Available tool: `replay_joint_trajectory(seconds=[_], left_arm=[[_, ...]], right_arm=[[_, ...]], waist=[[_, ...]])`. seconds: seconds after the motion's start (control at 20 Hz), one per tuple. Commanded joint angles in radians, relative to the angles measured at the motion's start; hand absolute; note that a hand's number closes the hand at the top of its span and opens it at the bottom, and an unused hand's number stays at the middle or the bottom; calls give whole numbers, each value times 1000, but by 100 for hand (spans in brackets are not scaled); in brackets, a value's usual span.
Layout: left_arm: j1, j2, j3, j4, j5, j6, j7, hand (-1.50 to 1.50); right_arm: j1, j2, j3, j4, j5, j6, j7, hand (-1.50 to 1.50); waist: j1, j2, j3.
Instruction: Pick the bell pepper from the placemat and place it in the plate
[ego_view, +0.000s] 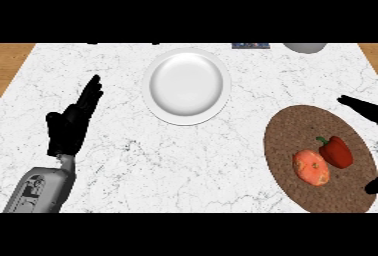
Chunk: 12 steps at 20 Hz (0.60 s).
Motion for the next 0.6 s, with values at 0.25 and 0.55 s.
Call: replay_joint_trajectory(seconds=[0.25, 0.55], left_arm=[[9, -31, 19, -53, -39, -2, 41, 0], [-34, -64, 32, 32, -79, -13, 8, 0]], right_arm=[[-32, 47, 37, 122, 164, 74, -42, -150], [-85, 171, 96, 267, 308, 11, -88, -150]], waist=[[-2, -1, 0], [-2, 1, 0]])
